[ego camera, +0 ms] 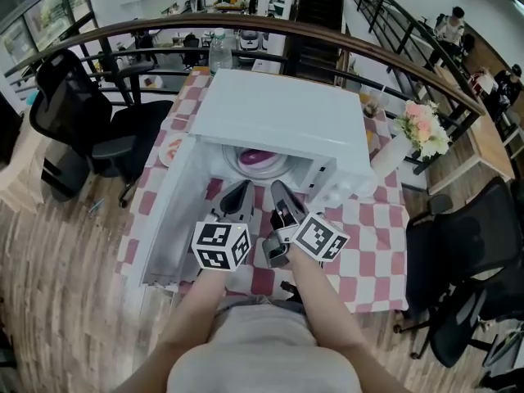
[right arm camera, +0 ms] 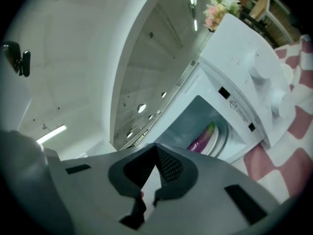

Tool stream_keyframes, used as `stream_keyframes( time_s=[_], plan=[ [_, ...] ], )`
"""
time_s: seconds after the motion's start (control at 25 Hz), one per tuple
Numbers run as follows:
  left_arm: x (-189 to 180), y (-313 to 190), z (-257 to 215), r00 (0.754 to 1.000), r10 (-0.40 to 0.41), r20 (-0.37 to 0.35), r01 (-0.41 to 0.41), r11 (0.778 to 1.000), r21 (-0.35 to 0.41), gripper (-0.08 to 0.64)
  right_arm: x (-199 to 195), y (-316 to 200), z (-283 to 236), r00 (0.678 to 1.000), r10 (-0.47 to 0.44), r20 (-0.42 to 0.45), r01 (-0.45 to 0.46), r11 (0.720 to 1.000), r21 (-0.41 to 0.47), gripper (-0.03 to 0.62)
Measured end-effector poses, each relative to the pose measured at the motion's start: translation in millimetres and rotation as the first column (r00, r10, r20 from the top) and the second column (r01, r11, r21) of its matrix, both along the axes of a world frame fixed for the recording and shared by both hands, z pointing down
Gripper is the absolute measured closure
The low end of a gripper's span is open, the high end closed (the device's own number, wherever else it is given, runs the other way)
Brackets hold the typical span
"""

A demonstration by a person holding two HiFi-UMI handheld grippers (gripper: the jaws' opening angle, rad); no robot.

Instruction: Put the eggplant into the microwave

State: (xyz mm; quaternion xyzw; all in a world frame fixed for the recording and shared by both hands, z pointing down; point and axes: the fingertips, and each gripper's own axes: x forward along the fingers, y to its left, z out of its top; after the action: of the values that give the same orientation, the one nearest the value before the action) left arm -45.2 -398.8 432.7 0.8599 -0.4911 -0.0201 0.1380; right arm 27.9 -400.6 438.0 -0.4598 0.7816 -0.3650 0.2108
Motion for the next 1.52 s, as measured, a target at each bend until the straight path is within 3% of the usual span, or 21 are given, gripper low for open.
stream_keyframes(
  time_s=[0.4,0.64,0.96,1.52],
  plan=[
    [6.0,-1.1,-3.7,1.000,0.017,0.002,-0.017,1.000,0.017,0.557,-9.1,12.8,-20.4,0.974,0.003,-0.226,0.040,0.981,0.188,0.569],
    [2.7,0.0,-5.9,1.000,0.008,0.003,-0.008,1.000,0.025,0.557,-11.1,14.7,-21.0,0.953,0.027,-0.302,0.043,0.973,0.225,0.569],
    [5.6,2.8,-7.4,0.999,0.025,0.045,-0.028,0.998,0.056,0.557,-10.3,16.9,-20.6,0.881,0.091,-0.465,0.054,0.956,0.290,0.569],
    [8.7,6.8,-9.6,0.996,0.042,0.081,-0.049,0.995,0.087,0.557,-12.4,16.4,-17.0,0.839,0.106,-0.533,0.066,0.954,0.293,0.569]
  ],
)
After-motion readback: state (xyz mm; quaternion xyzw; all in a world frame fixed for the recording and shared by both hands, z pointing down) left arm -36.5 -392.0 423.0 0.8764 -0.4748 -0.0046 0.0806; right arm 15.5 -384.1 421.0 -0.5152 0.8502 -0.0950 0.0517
